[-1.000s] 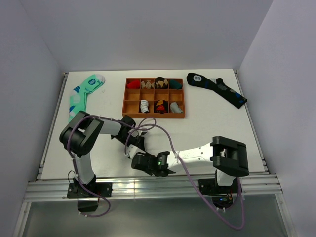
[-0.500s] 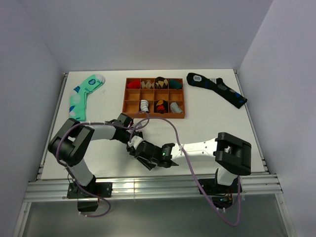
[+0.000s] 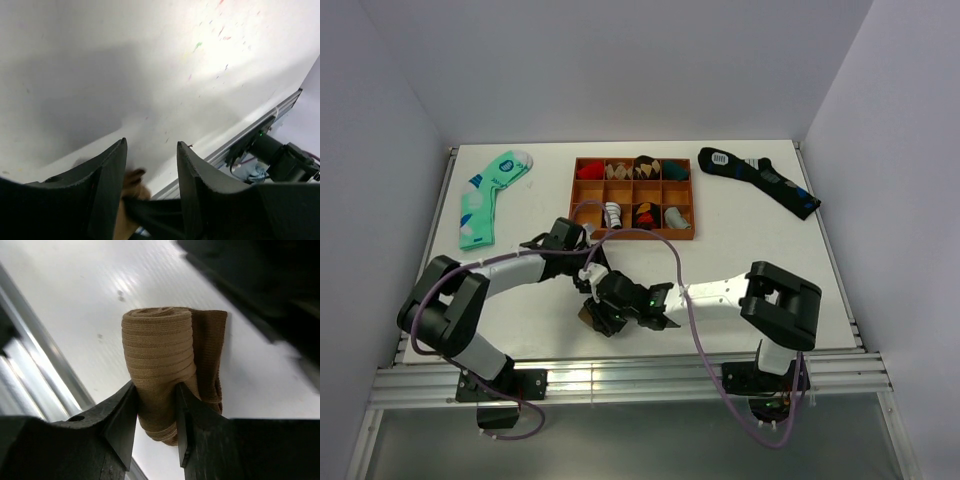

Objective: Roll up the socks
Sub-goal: Roll the sock at the center of the board.

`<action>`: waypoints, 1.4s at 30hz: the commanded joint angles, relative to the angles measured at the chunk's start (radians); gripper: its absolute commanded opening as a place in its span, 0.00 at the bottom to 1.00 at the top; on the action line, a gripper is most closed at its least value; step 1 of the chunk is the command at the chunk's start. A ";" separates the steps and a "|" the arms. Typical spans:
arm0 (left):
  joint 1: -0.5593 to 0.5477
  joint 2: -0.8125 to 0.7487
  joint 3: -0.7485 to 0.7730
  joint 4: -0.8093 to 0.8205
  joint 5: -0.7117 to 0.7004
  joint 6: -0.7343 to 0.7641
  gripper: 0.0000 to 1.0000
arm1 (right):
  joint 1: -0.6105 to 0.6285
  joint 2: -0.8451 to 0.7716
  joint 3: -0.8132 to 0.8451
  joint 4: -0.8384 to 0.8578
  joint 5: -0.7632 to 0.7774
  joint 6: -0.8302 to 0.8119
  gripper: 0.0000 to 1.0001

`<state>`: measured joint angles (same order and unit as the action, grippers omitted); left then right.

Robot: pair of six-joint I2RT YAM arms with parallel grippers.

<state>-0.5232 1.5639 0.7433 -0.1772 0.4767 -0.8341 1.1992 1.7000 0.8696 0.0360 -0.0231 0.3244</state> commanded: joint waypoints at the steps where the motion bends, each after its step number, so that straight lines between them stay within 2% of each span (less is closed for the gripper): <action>1: 0.002 -0.041 0.039 0.045 -0.079 -0.008 0.51 | -0.012 0.115 -0.075 -0.119 -0.162 0.074 0.14; 3: 0.000 -0.051 0.034 0.051 -0.086 0.000 0.52 | -0.023 0.122 -0.073 -0.116 -0.169 0.091 0.13; 10: 0.006 -0.123 0.028 -0.010 -0.265 -0.028 0.52 | -0.029 0.167 -0.054 -0.169 -0.088 0.137 0.11; 12: 0.012 -0.169 0.031 -0.044 -0.360 -0.066 0.51 | -0.029 0.177 -0.055 -0.171 -0.074 0.148 0.11; 17: 0.023 -0.266 0.082 -0.244 -0.606 -0.183 0.50 | -0.027 0.185 -0.055 -0.176 -0.043 0.182 0.10; 20: 0.035 -0.332 0.087 -0.298 -0.679 -0.247 0.53 | -0.027 0.194 -0.049 -0.185 -0.032 0.194 0.10; 22: 0.046 -0.360 0.061 -0.269 -0.675 -0.243 0.52 | -0.027 0.196 -0.050 -0.183 -0.028 0.200 0.10; 25: 0.052 -0.370 0.076 -0.337 -0.720 -0.258 0.52 | -0.027 0.204 -0.052 -0.186 -0.023 0.211 0.09; 29: 0.052 -0.460 0.035 -0.369 -0.744 -0.290 0.51 | -0.029 0.216 -0.046 -0.191 -0.029 0.238 0.08; 37: 0.046 -0.750 -0.225 -0.312 -0.690 -0.396 0.51 | -0.069 0.237 -0.069 -0.121 -0.133 0.318 0.05; 42: -0.032 -0.763 -0.286 -0.304 -0.725 -0.476 0.51 | -0.087 0.245 -0.084 -0.088 -0.179 0.367 0.04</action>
<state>-0.5076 0.8017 0.4667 -0.5144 -0.2272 -1.2301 1.1133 1.8172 0.8795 0.2104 -0.1905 0.6651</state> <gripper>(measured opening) 0.508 0.364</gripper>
